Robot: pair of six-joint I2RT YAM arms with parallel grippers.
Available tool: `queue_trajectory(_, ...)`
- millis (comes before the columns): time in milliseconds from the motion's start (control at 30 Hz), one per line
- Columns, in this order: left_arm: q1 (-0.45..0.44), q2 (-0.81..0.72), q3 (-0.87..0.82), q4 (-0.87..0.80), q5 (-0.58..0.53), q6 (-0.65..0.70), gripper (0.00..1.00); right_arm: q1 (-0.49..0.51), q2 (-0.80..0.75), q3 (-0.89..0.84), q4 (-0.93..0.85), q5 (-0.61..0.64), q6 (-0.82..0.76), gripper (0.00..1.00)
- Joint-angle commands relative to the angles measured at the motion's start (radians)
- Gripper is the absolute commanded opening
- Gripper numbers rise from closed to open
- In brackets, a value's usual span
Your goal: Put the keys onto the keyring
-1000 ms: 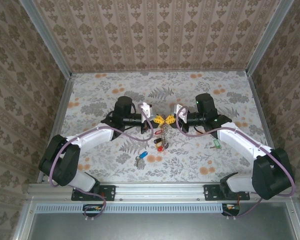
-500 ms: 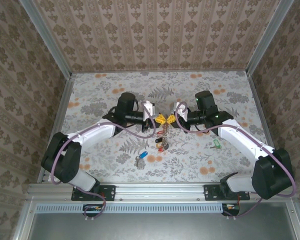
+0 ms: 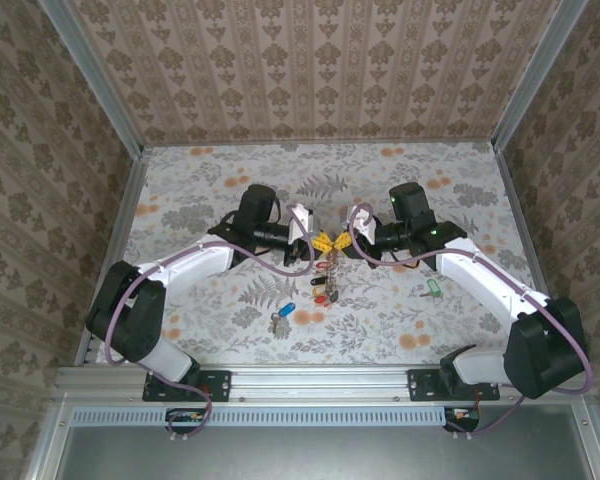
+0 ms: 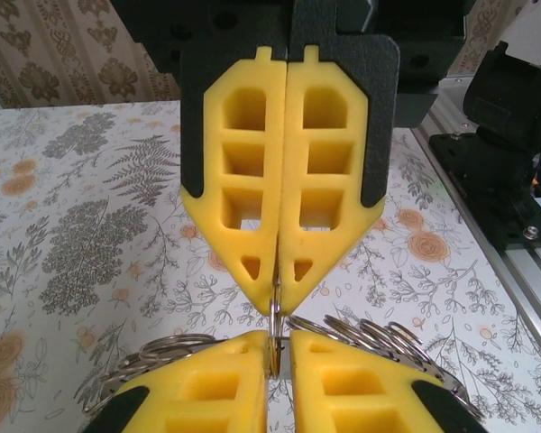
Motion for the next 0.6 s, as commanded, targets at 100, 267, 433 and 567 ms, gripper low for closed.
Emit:
queue_trajectory(100, -0.007, 0.014, 0.04, 0.001, 0.046, 0.011, 0.13, 0.007, 0.003, 0.046, 0.01, -0.015, -0.014, 0.0)
queue_trajectory(267, -0.007, 0.019, 0.041, -0.011, 0.043, 0.021, 0.0, 0.007, -0.001, 0.04, 0.028, -0.02, -0.005, 0.0)
queue_trajectory(433, -0.007, 0.014, 0.037, -0.025, 0.036, 0.029, 0.12, 0.007, -0.005, 0.034, 0.037, -0.017, -0.003, 0.0)
queue_trajectory(567, -0.002, 0.011, 0.035, -0.052, 0.025, 0.049, 0.16, 0.008, -0.011, 0.031, 0.036, -0.023, -0.006, 0.0)
